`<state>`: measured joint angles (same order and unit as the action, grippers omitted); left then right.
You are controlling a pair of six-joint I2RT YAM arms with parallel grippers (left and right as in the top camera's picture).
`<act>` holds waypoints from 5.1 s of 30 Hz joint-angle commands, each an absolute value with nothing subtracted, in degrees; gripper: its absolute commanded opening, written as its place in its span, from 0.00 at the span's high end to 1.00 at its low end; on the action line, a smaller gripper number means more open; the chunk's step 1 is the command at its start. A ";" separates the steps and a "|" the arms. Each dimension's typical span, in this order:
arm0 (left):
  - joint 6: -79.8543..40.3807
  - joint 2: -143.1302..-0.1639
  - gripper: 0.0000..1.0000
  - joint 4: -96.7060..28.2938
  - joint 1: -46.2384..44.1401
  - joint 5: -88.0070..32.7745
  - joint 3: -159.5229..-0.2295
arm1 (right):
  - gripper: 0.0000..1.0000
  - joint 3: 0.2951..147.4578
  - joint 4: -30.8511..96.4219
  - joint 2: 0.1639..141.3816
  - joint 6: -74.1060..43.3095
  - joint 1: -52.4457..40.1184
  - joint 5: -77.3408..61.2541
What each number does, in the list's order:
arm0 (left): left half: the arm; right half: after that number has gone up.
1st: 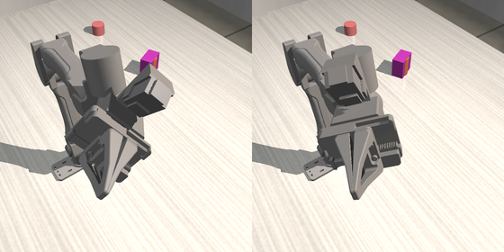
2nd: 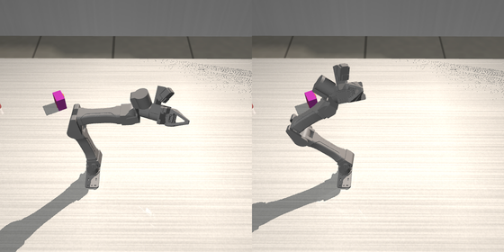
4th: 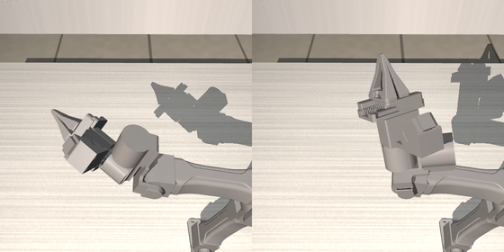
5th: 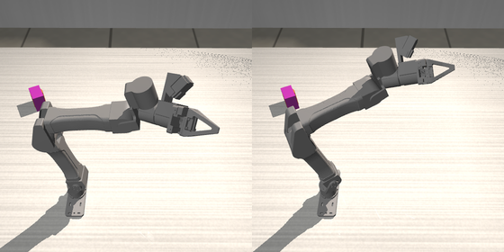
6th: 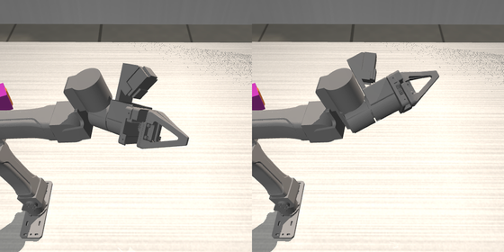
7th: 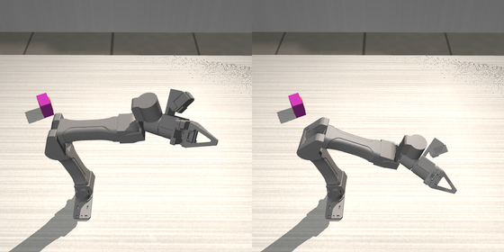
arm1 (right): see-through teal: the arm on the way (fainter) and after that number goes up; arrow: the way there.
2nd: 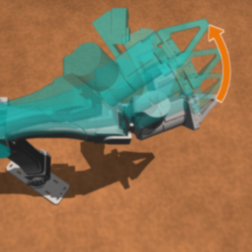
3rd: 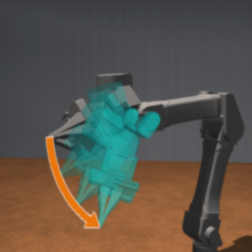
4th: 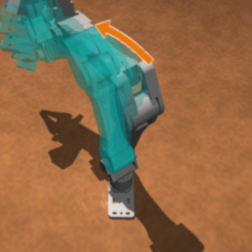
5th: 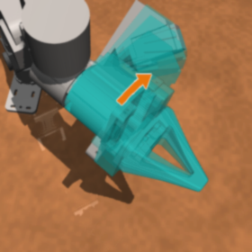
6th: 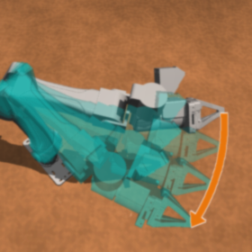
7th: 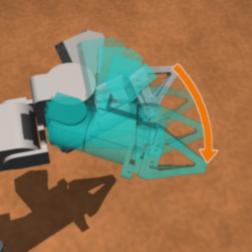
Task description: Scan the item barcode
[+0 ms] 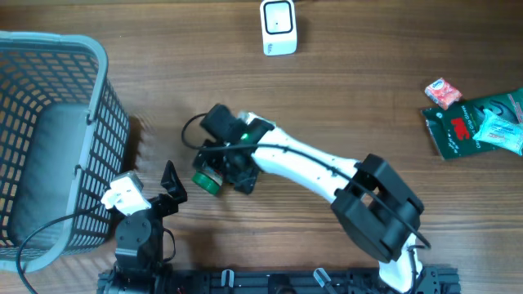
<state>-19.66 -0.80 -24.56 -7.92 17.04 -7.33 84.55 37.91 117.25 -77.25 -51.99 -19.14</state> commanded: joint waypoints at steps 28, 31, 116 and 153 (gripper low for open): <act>-19.99 -0.38 0.00 -24.47 -7.99 17.37 -7.20 | 0.59 84.51 35.16 118.98 -70.39 -42.89 -41.04; -19.97 -0.38 0.00 -24.47 -7.99 17.37 -7.20 | 0.51 84.51 34.52 118.98 -67.42 -38.46 -52.47; -19.99 -0.38 0.00 -24.47 -7.99 17.37 -7.20 | 0.03 62.22 25.34 101.82 -18.48 -68.88 5.08; -19.97 -0.38 0.00 -24.47 -7.99 17.37 -7.20 | 0.22 62.02 37.74 99.48 -15.42 -29.28 -36.07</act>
<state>-19.66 -0.80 -24.56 -7.92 17.04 -7.33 62.59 37.76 99.85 -16.75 -29.26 -33.89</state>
